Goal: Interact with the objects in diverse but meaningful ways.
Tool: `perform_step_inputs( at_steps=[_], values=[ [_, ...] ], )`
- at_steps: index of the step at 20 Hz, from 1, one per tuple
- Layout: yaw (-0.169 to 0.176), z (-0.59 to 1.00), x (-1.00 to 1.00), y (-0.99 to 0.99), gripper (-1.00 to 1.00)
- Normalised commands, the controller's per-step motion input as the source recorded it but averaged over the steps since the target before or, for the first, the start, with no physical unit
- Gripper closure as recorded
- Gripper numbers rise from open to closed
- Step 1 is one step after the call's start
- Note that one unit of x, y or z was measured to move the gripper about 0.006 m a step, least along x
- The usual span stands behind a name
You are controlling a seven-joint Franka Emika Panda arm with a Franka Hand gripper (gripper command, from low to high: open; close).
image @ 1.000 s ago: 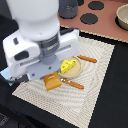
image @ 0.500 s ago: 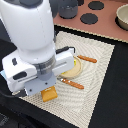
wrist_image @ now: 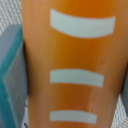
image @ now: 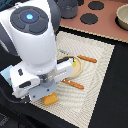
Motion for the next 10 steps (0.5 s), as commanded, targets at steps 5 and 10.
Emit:
perform_step_inputs(
  at_steps=[5, 10],
  values=[
    [0.002, 0.17, 0.11, -0.09, -1.00],
    [0.000, 0.05, 0.07, -0.10, -1.00]
  ],
)
